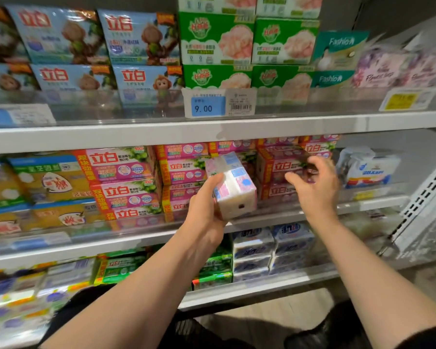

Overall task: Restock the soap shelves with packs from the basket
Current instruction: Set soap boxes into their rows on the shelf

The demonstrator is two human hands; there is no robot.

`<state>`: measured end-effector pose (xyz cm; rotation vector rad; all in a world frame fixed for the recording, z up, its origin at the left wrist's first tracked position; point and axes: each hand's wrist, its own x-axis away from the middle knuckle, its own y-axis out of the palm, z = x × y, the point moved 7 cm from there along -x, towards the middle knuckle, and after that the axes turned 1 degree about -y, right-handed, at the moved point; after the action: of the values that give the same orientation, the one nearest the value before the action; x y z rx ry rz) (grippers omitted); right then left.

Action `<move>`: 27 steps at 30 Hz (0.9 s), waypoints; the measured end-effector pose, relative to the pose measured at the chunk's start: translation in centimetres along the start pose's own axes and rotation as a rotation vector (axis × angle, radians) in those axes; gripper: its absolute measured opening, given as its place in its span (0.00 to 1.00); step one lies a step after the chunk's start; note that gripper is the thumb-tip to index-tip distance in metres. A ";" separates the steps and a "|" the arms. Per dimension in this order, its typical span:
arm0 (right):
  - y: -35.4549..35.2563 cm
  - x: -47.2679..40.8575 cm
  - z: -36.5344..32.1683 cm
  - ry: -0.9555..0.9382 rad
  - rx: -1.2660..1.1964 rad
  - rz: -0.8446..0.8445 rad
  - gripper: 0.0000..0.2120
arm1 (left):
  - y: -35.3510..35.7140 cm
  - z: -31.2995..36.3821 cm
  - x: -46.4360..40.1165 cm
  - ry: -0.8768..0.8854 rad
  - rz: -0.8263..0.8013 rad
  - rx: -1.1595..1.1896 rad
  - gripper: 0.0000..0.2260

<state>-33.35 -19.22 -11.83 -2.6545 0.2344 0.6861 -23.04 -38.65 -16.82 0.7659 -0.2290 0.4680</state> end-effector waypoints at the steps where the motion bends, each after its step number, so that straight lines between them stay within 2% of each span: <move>1: 1.0 0.6 -0.8 -0.030 -0.148 -0.170 0.21 | 0.0 0.1 0.1 0.011 0.017 -0.015 0.15; 2: 2.1 1.5 -1.8 -0.052 -0.265 -0.374 0.24 | 0.0 0.2 0.0 0.038 0.040 -0.053 0.21; 4: 3.8 3.9 -3.6 -0.151 -0.303 -0.683 0.31 | 0.0 0.3 0.3 0.081 0.061 -0.126 0.43; 5: 4.3 4.8 -4.4 -0.234 -0.239 -0.741 0.34 | 0.3 0.3 0.9 0.078 0.057 -0.162 0.54; 6: 4.7 5.5 -4.8 -0.316 -0.165 -0.753 0.36 | 0.5 0.0 1.0 0.060 0.022 -0.171 0.59; 7: 5.0 5.9 -4.8 -0.363 -0.093 -0.726 0.37 | 1.0 -0.2 1.3 0.049 -0.051 -0.154 0.56; 9: 4.7 6.0 -4.4 -0.349 0.019 -0.608 0.37 | 2.2 -0.4 2.2 0.047 -0.155 -0.133 0.30; 10: 4.3 5.8 -4.3 -0.330 0.053 -0.529 0.35 | 2.4 -0.5 2.4 0.056 -0.158 -0.150 0.22; 12: 3.4 5.1 -3.8 -0.257 0.004 -0.413 0.29 | 2.1 -0.3 2.6 0.096 -0.143 -0.238 0.18; 14: 2.7 4.4 -2.9 -0.095 -0.194 -0.377 0.24 | 1.1 0.3 2.7 0.152 -0.105 -0.332 0.13; 16: 2.7 4.2 -2.0 0.067 -0.365 -0.397 0.22 | -1.3 1.6 2.3 0.230 0.053 -0.466 0.05; 17: 3.0 4.3 -1.4 0.150 -0.436 -0.418 0.23 | -2.6 2.5 2.2 0.285 0.149 -0.613 0.04; 19: 4.0 4.7 -0.6 0.309 -0.578 -0.452 0.27 | -4.2 4.4 2.6 0.437 0.294 -1.038 0.08; 21: 5.3 5.2 -0.7 0.439 -0.732 -0.482 0.25 | -4.5 5.3 3.2 0.558 0.296 -1.415 0.11; 24: 7.5 5.9 -1.4 0.572 -0.921 -0.537 0.16 | -6.4 4.9 2.8 0.504 0.238 -1.767 0.14; 27: 9.7 6.1 -1.9 0.644 -1.028 -0.545 0.13 | -8.5 4.3 2.0 0.442 0.218 -1.918 0.18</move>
<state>-29.67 -29.21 -16.50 -3.5438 -0.8834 -0.3782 -17.29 -46.41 -18.28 -1.2365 -0.2372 0.3995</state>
